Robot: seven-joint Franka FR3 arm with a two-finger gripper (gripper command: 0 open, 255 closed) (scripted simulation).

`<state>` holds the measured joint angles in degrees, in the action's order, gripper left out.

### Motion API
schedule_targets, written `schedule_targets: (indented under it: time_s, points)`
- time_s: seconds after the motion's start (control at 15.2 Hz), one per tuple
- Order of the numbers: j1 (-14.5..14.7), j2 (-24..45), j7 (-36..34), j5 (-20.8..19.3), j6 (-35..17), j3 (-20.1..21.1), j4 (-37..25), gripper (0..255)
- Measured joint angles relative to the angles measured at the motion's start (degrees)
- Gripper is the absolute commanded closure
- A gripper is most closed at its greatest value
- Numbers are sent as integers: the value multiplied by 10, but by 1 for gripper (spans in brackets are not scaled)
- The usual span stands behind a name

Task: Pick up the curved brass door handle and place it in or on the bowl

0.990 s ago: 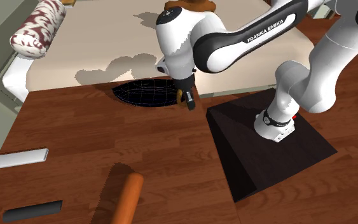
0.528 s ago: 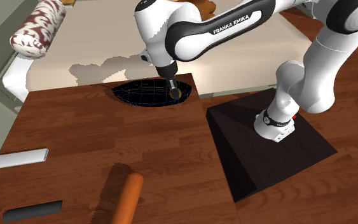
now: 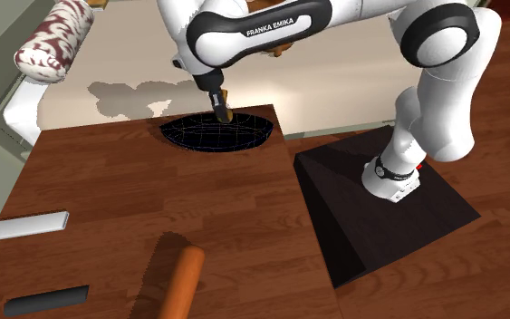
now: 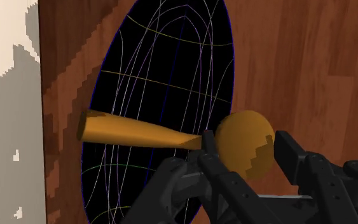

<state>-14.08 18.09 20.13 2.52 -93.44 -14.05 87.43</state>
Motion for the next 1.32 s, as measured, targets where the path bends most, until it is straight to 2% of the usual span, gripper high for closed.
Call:
schedule_targets:
  time_s: [0.13,0.26,0.86,0.92,0.99,1.06,1.19,1.32]
  points:
    - [-16,50,16,9,19,-3,-68,255]
    - [-22,65,23,12,17,-4,-80,255]
    - [-22,77,26,15,-48,-3,-27,255]
    - [-22,77,26,15,-49,-3,-26,0]
    - [-22,77,26,15,-48,-3,-27,0]
    - [-17,55,-3,26,-80,-9,17,0]
    - [2,6,-150,60,-227,-30,138,0]
    - [36,-35,-340,78,-412,-56,262,0]
